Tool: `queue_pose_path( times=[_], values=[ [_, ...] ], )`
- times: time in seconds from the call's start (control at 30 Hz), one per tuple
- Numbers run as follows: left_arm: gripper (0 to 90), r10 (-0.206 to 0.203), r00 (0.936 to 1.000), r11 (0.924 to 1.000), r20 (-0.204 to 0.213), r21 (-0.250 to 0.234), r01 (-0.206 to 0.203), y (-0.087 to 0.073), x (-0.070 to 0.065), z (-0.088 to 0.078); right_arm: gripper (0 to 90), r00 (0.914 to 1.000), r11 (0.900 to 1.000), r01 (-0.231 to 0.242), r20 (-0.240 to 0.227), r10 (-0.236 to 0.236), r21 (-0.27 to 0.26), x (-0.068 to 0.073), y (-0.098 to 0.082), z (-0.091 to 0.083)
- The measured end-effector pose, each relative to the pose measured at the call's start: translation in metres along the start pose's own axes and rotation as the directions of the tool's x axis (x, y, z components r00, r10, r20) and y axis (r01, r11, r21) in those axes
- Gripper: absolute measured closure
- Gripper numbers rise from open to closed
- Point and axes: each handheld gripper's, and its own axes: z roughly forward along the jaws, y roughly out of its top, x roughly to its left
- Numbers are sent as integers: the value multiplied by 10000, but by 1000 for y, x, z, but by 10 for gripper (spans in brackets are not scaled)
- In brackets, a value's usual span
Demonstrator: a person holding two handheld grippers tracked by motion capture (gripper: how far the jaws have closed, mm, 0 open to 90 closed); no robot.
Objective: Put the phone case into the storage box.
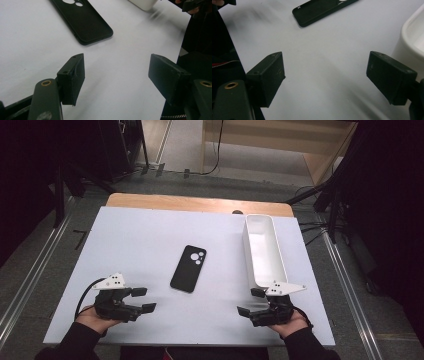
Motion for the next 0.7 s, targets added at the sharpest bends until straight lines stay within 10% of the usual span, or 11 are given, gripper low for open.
queue_pose_path(
  times=[0.7],
  values=[
    [291, -154, 9996, 9999, 222, -55, 155, 1, 3, 0, 135, 9999, 9990, 91, -99, -95, -438, 0, 2, 0]
  ],
)
